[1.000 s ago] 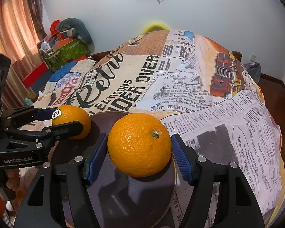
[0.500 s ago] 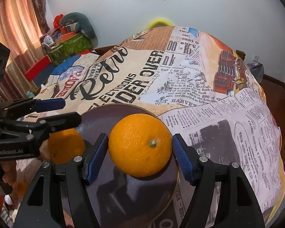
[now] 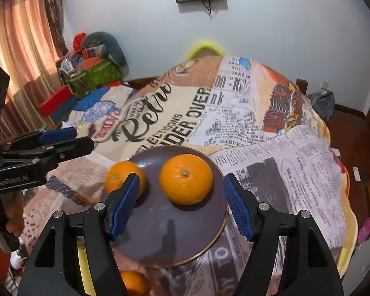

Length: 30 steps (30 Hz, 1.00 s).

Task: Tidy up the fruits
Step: 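Carry both oranges over the grey plate and open both tools to release them, then grasp the small mandarin with the left tool while the right tool grasps the yellow cylinder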

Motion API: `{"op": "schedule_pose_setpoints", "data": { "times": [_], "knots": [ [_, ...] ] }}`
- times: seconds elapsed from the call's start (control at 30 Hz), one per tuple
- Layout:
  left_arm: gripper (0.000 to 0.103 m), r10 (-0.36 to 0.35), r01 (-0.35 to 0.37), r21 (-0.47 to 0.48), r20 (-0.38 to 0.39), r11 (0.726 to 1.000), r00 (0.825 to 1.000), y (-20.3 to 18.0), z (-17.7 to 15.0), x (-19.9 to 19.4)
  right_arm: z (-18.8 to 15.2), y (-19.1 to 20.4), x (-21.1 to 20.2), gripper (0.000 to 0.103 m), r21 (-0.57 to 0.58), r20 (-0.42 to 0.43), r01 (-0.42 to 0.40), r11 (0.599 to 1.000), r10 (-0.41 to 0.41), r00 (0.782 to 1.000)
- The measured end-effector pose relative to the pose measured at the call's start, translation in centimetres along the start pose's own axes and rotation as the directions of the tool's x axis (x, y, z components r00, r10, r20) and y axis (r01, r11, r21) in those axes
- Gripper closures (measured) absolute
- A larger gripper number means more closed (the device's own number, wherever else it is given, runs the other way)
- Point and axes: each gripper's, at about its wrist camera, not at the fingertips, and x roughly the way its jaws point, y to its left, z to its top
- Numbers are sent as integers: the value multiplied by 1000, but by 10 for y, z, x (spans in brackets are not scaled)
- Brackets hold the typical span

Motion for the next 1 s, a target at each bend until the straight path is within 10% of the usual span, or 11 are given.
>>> {"op": "schedule_pose_setpoints", "data": {
  "times": [1.0],
  "knots": [
    [22, 90, -90, 8, 49, 996, 995, 4, -103, -109, -75, 60, -73, 33, -27, 54, 7, 1000, -5, 999]
  ]
}}
